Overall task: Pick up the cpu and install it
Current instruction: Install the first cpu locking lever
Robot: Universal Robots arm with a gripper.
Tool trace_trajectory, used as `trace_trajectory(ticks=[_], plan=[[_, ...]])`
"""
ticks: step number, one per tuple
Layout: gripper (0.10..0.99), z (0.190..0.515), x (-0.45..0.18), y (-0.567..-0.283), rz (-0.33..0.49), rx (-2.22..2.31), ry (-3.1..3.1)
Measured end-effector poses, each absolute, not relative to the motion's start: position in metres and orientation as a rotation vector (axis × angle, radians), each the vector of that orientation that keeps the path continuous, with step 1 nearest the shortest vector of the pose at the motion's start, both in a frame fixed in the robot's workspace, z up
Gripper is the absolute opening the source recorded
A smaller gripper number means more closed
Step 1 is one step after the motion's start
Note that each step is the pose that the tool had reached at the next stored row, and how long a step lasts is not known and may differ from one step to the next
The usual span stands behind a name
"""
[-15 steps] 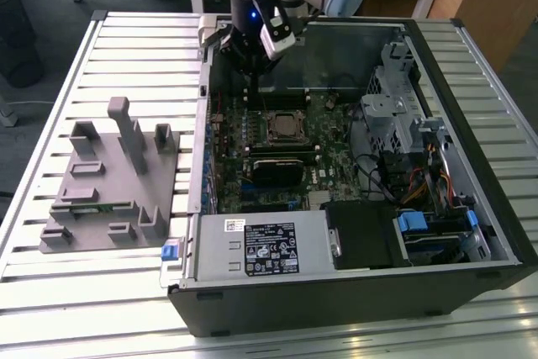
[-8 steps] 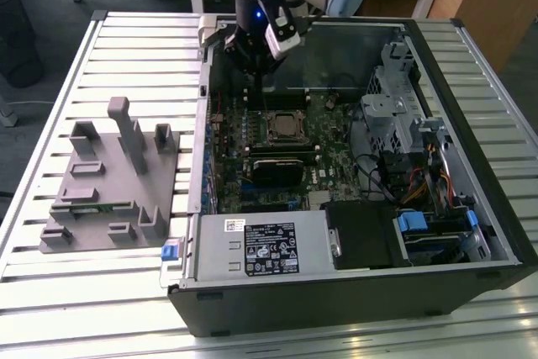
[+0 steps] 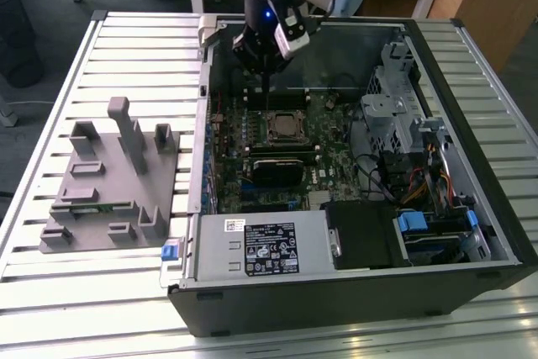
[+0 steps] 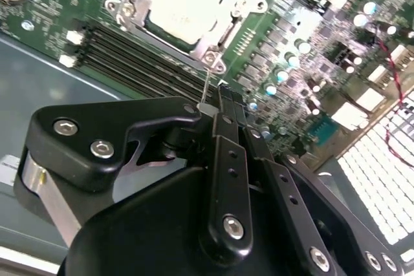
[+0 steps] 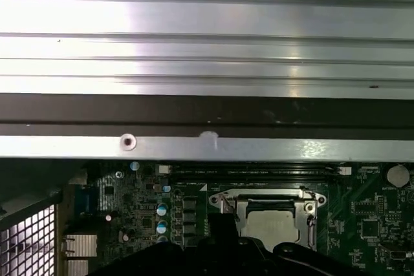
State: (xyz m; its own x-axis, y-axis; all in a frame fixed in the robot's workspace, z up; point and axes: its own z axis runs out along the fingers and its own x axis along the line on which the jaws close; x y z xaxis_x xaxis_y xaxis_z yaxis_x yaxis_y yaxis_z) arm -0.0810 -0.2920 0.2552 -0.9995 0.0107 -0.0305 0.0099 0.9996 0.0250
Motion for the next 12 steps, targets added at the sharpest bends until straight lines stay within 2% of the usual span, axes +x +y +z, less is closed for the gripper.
trace_trajectory(ticks=[6, 12], plan=[[0.106, 0.254, -0.0698, -0.292, 0.043, 0.016, 3.111], [0.106, 0.2532, -0.0697, -0.2931, 0.116, 0.017, 3.109]])
